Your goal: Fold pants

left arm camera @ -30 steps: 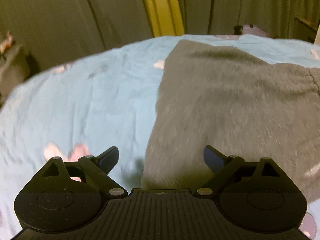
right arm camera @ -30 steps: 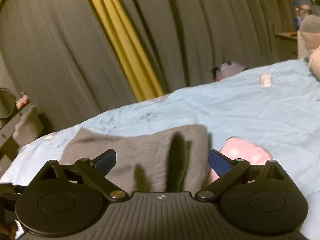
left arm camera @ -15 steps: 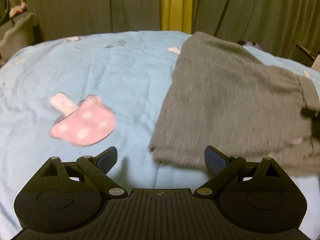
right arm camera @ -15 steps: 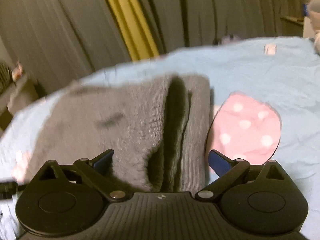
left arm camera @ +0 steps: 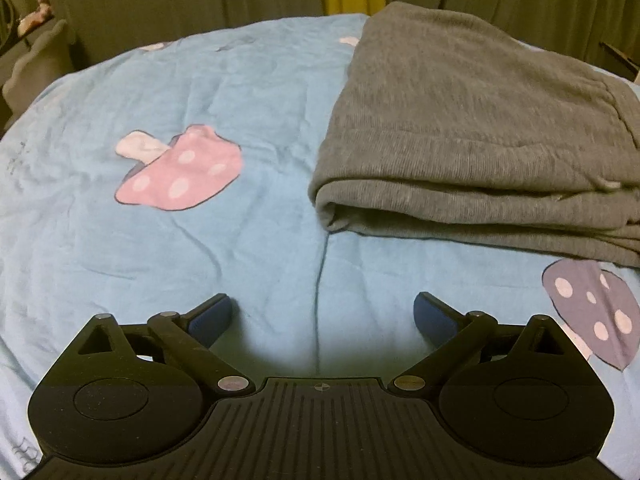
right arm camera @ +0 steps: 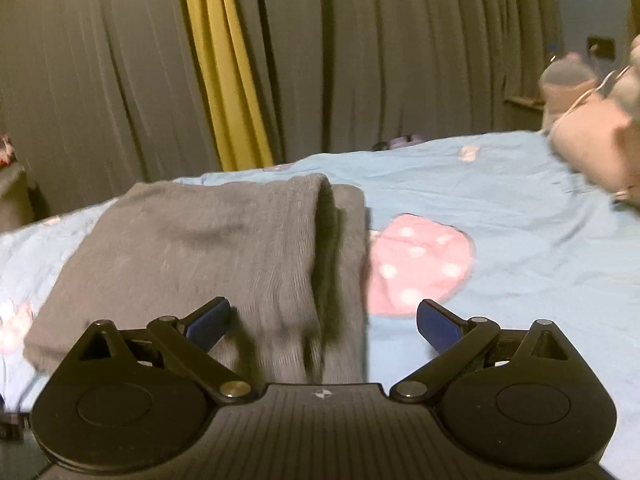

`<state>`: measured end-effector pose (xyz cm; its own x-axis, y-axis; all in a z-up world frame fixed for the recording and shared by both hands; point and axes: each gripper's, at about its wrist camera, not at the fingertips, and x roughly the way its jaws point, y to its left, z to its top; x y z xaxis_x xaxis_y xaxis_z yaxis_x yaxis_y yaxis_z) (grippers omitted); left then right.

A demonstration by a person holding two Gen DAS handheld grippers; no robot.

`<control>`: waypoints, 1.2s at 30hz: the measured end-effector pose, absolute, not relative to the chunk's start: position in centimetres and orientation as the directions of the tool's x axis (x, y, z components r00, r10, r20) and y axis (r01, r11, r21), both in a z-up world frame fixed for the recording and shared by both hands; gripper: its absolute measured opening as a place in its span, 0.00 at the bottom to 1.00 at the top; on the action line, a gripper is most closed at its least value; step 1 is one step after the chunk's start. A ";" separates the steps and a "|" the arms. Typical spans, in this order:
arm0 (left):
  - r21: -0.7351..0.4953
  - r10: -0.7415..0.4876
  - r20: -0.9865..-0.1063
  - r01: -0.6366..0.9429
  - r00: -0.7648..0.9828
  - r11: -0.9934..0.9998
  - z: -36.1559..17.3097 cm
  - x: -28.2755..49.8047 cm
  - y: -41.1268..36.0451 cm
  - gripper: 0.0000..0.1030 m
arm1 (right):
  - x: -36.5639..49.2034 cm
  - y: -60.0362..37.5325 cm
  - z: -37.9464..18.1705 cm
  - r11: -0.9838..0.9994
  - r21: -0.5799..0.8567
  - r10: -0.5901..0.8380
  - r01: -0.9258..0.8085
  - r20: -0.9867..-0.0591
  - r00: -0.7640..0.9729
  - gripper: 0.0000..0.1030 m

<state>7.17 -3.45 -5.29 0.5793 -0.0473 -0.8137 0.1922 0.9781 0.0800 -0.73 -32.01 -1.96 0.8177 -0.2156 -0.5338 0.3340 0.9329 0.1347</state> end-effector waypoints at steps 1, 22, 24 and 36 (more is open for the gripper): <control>0.083 -0.047 -0.815 0.196 0.578 0.977 -5.2 7.1 -3.4 0.98 | -1.3 -31.5 -1.8 0.931 0.107 -0.239 0.350 -0.549 0.801 0.96; 0.082 -0.114 -0.836 0.328 0.537 0.941 -4.1 3.9 -4.6 0.98 | -2.7 -22.8 -3.5 0.953 -0.086 -0.253 0.292 -0.758 0.601 0.96; 0.074 -0.118 -0.843 0.329 0.525 0.941 -4.3 4.2 -4.7 0.98 | -2.7 -23.2 -3.4 0.951 -0.064 -0.245 0.302 -0.751 0.613 0.96; 0.076 -0.107 -0.860 0.332 0.500 0.940 -5.1 4.6 -5.2 0.98 | -2.2 -22.5 -3.5 0.957 -0.073 -0.244 0.282 -0.732 0.636 0.96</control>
<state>4.60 -5.18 -5.14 0.4997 -0.1069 -0.8596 0.3324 0.9400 0.0763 -2.17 -22.53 -3.46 0.6358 -0.2435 -0.7324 0.2824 0.9565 -0.0729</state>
